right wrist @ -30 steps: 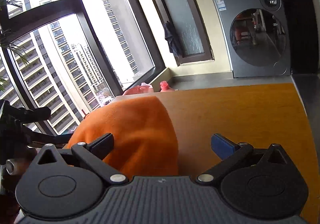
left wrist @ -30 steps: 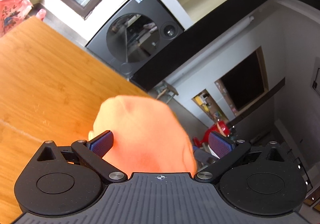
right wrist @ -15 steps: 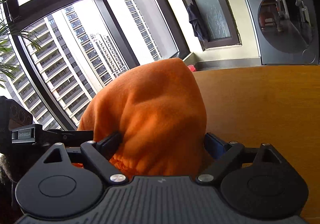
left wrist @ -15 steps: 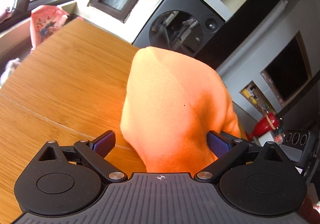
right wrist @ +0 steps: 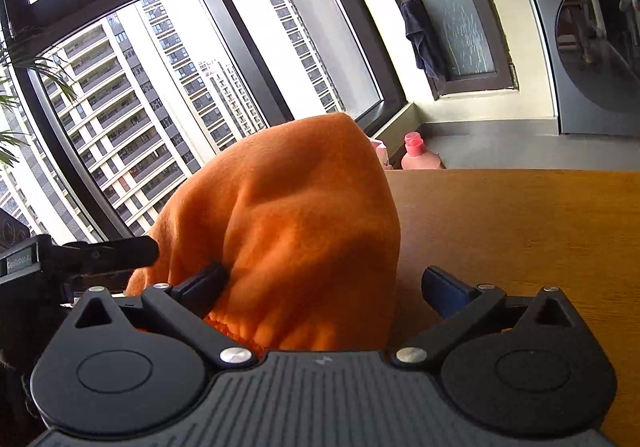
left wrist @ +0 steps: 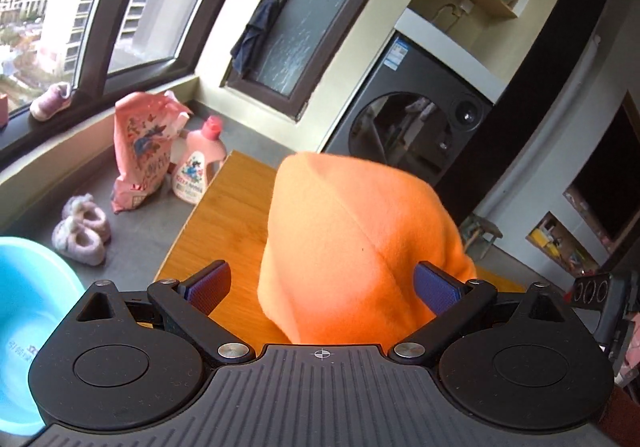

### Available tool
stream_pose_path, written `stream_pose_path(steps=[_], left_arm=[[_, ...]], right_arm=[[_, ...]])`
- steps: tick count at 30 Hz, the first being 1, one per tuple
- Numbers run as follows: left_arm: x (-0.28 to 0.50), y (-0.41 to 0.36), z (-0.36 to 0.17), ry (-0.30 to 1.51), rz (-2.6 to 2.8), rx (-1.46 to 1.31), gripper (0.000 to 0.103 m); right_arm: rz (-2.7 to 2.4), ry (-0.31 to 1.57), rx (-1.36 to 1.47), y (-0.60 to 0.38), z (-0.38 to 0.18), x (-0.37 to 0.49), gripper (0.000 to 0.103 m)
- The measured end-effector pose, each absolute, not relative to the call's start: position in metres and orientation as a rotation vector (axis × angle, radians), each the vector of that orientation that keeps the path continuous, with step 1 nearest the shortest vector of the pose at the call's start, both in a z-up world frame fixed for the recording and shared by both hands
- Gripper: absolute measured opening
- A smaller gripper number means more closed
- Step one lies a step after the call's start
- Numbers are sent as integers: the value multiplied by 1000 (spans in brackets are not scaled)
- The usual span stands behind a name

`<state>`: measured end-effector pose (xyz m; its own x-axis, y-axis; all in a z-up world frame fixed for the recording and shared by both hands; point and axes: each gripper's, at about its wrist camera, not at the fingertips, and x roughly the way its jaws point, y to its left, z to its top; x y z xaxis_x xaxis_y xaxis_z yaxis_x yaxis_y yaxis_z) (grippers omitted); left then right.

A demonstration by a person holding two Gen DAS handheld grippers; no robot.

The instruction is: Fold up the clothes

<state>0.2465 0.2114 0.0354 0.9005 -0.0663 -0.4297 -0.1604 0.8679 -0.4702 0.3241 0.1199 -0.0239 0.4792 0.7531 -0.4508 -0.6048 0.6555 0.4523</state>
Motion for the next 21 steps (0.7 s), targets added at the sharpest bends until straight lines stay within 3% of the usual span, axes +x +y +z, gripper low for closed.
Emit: stream_pose_path(steps=[5, 10, 15, 21], left_arm=[[267, 210, 77, 349, -145, -531, 101], [328, 213, 56, 471, -234, -649, 101], [361, 224, 18, 533, -215, -719, 101], [366, 232, 6, 528, -216, -734, 101]], right_arm=[[784, 547, 184, 118, -13, 307, 103], [813, 306, -132, 135, 21, 256, 103], [928, 333, -399, 174, 23, 232, 103], [850, 409, -434, 187, -5, 262, 103]])
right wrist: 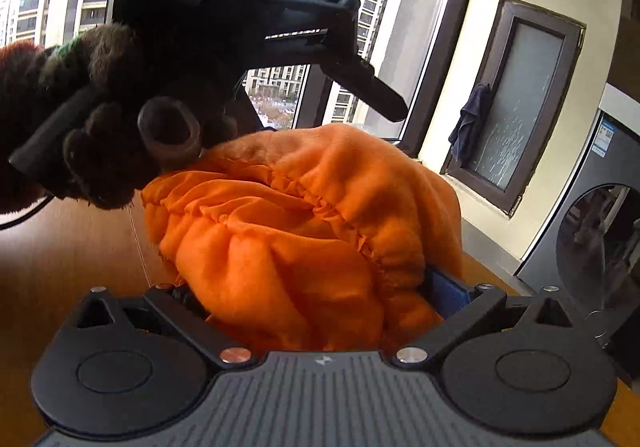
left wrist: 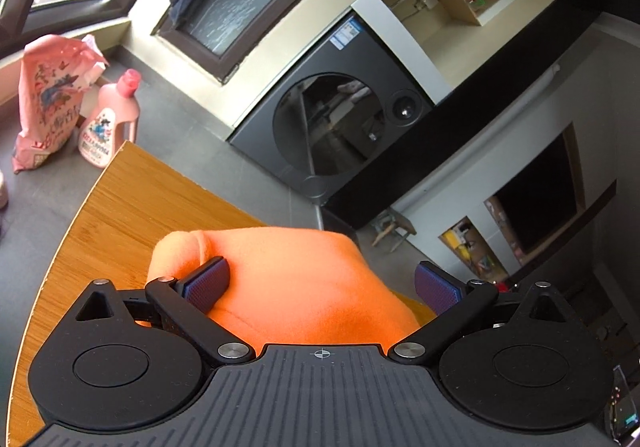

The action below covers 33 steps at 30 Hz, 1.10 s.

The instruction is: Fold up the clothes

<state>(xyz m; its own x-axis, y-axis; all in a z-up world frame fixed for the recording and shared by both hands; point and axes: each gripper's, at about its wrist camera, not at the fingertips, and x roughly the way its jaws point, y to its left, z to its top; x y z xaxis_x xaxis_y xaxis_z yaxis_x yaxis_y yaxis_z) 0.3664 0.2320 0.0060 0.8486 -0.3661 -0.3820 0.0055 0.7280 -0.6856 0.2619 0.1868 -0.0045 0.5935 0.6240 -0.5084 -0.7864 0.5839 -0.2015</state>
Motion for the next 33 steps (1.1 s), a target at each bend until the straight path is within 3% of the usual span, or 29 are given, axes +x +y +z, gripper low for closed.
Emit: stream_pose_path(steps=[6, 11, 17, 23, 27, 33], left_arm=[[335, 230, 23, 412, -209, -747, 102], [274, 213, 32, 325, -172, -736, 103], [263, 184, 1, 408, -149, -722, 103], [269, 184, -8, 469, -7, -595, 103], [266, 190, -11, 456, 34, -596, 103], [263, 194, -12, 454, 41, -605, 103]], right_arm=[[893, 438, -320, 165, -2, 268, 103], [906, 425, -54, 105, 2, 254, 103], [731, 362, 178, 63, 4, 263, 103], [895, 387, 413, 29, 12, 277, 103], [757, 373, 387, 23, 17, 287, 103], [587, 598, 181, 82, -12, 355, 103]])
